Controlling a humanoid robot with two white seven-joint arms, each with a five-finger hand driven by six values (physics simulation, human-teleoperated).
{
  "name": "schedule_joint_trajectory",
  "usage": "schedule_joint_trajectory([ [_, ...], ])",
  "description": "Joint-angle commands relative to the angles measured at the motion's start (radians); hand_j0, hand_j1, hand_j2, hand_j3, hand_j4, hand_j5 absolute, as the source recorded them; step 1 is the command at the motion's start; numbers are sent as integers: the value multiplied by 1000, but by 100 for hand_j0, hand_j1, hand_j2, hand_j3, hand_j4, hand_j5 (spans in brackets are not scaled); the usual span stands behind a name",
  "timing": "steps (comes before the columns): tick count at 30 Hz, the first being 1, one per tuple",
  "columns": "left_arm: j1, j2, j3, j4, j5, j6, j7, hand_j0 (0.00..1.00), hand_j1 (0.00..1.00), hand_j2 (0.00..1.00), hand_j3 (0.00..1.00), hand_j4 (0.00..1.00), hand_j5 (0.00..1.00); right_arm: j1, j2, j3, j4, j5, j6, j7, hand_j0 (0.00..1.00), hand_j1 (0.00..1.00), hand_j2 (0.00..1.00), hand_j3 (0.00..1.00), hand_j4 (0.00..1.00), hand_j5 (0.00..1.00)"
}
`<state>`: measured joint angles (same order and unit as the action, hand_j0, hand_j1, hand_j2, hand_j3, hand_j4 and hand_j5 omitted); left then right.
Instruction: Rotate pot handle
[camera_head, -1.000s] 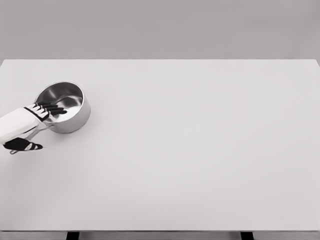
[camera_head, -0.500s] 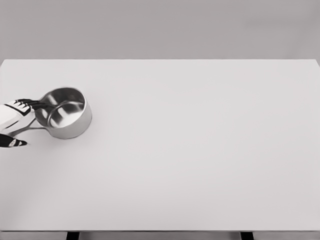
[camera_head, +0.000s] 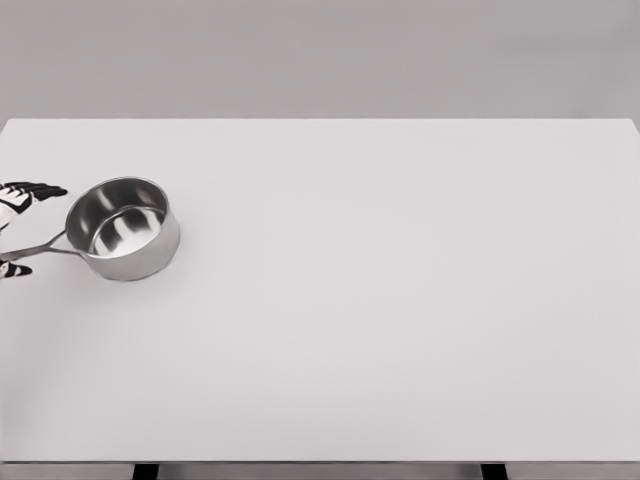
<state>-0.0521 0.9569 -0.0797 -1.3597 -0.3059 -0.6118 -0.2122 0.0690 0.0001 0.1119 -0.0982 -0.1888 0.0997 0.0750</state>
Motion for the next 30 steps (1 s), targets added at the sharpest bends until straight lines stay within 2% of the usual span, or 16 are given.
schedule_joint_trajectory([
  [1,0,2,0,16,7,1,-1,100,100,100,100,100,100,0,0,0,-1,0,0,0,100,100,100,100,100,100],
  [6,-31,-4,0,51,8,1,0,100,100,100,100,100,100,0,0,0,-1,0,0,0,100,100,100,100,100,100],
  [13,-34,-9,-2,59,8,1,0,100,100,100,100,100,100,0,0,0,-1,0,0,0,100,100,100,100,100,100],
  [18,-100,-29,-14,59,5,1,0,100,100,100,100,100,100,0,0,0,2,0,0,0,100,100,100,100,100,100],
  [21,-106,-35,-15,59,1,1,-1,100,100,100,100,100,100,0,0,0,-1,0,0,0,100,100,100,100,100,100],
  [26,-87,-33,-20,-32,2,1,0,100,100,100,100,100,100,0,0,0,2,0,0,0,100,100,100,100,100,100],
  [28,-91,-44,-17,-144,2,1,-1,100,100,100,100,100,100,0,0,0,2,0,0,0,100,100,100,100,100,100],
  [30,-91,-67,-17,-197,1,1,-1,100,100,100,100,100,100,0,0,0,-1,0,0,0,100,100,100,100,100,100],
])
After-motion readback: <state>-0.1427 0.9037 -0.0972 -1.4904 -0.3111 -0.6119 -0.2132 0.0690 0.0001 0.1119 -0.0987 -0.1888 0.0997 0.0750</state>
